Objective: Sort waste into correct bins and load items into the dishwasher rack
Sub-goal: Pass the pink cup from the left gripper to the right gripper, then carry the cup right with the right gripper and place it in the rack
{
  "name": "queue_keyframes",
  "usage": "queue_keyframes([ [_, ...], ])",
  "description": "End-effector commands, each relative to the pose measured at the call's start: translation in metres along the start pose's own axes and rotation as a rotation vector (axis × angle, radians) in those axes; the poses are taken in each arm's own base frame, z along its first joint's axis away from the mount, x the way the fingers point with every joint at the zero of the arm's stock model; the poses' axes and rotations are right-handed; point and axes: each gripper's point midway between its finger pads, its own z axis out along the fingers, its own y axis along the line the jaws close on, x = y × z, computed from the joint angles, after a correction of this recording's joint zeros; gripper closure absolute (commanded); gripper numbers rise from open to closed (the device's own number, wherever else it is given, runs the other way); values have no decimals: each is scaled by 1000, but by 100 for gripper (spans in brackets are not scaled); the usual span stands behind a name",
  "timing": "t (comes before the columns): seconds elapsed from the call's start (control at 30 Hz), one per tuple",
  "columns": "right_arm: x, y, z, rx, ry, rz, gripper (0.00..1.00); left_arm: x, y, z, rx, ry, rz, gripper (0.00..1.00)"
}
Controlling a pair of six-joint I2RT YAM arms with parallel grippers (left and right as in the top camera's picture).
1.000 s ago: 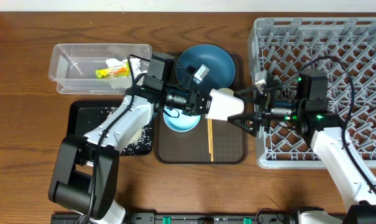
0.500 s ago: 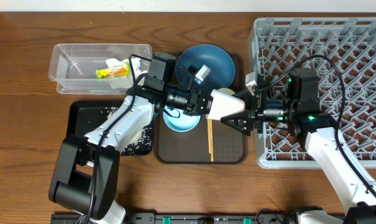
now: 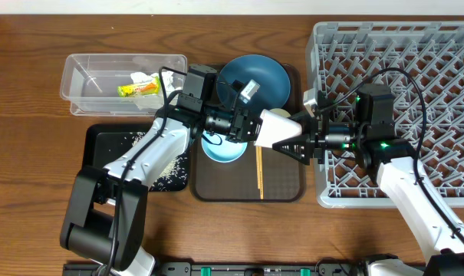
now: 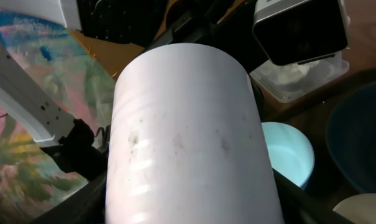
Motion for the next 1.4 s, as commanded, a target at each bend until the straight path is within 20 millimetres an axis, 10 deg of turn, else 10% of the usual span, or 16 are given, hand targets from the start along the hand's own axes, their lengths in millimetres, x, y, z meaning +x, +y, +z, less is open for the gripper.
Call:
queue_keyframes([
  [0.0, -2, -10, 1, 63, 13, 28, 44, -6, 4, 0, -39, -26, 3, 83],
  [0.3, 22, -50, -20, 340, 79, 192, 51, -24, 86, -38, -492, -226, -107, 71],
  [0.43, 18, -62, -55, 503, 71, 239, 51, -23, 92, -72, -587, -278, -111, 71],
  [0.83, 4, -88, -240, 1278, -4, 546, 75, -10, 71, -169, -998, -466, -49, 66],
  [1.03, 3, -80, -314, 1498, -134, 667, 99, -11, 66, -174, -1019, -485, -37, 66],
  [1.37, 54, -75, -415, 1777, -263, 952, 99, -11, 67, -173, -1019, -484, -38, 65],
])
